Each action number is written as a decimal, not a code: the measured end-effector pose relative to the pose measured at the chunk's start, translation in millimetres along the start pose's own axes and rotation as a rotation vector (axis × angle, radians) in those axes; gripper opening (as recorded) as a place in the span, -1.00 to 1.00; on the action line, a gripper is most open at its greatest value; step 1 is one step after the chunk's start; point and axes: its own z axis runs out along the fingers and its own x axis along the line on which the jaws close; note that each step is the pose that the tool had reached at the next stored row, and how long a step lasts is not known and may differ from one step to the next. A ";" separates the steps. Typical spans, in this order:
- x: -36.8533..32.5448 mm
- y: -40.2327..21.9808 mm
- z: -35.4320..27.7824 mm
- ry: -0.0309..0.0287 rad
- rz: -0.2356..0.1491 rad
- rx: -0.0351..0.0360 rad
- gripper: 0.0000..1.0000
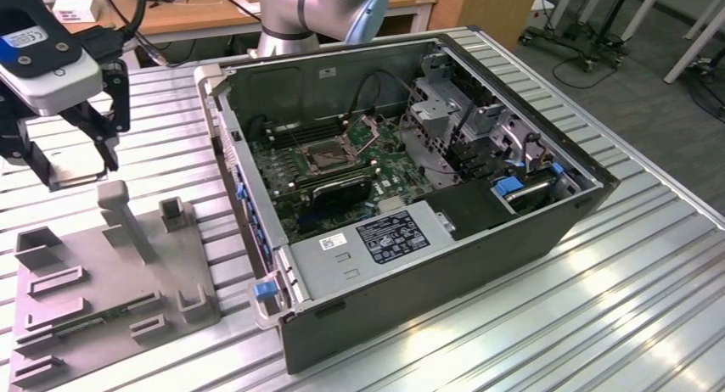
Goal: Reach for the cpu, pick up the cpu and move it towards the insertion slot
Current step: 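Pick up the cpu and move it towards the insertion slot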
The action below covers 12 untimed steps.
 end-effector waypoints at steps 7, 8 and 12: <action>-0.1 0.0 -2.2 0.0001 0.000 0.0001 0.09; -0.2 0.0 -2.5 0.0001 0.000 0.0000 0.09; -2.8 0.0 -2.6 0.0002 0.000 0.0000 0.09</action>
